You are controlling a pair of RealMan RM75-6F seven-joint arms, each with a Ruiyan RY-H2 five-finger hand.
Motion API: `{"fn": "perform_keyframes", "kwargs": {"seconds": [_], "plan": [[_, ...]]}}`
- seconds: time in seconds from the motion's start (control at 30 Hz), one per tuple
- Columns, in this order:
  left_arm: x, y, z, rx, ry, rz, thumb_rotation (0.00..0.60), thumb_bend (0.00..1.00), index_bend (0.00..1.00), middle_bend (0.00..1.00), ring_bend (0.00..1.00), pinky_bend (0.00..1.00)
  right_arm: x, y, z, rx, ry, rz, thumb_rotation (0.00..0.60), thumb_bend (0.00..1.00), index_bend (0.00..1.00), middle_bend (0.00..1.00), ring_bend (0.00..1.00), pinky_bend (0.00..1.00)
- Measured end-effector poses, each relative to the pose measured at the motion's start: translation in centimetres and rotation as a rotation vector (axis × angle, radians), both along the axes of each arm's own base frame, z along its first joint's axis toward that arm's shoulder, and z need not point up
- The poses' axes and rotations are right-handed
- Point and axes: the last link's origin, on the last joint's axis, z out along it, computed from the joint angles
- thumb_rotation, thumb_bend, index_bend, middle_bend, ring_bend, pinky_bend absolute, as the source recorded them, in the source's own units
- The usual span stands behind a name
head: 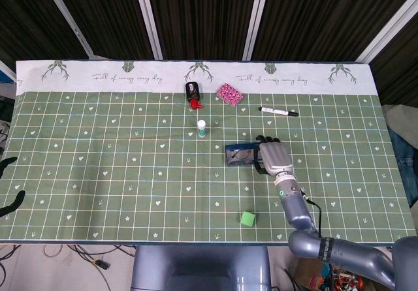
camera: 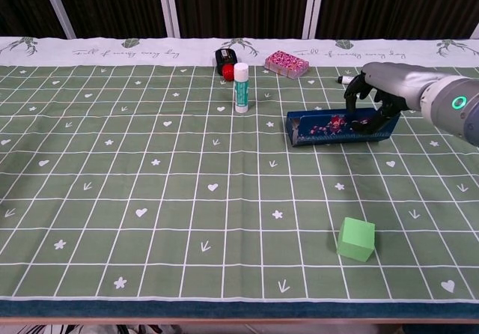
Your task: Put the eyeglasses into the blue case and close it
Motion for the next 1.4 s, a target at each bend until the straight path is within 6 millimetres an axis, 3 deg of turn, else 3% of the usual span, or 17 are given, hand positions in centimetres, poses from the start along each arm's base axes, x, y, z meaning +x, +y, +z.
{"fn": "perform_keyframes", "kwargs": {"seconds": [1.4], "plan": [[-0.1,0.0,0.1,0.002,0.005,-0.001,0.6,0.32,0.18,0.0,0.0,0.0,2.0,-3.7,0.2,-0.01,0.035,-0.047,0.6,0.57,0.68,0.2,0.19,0.23]]}}
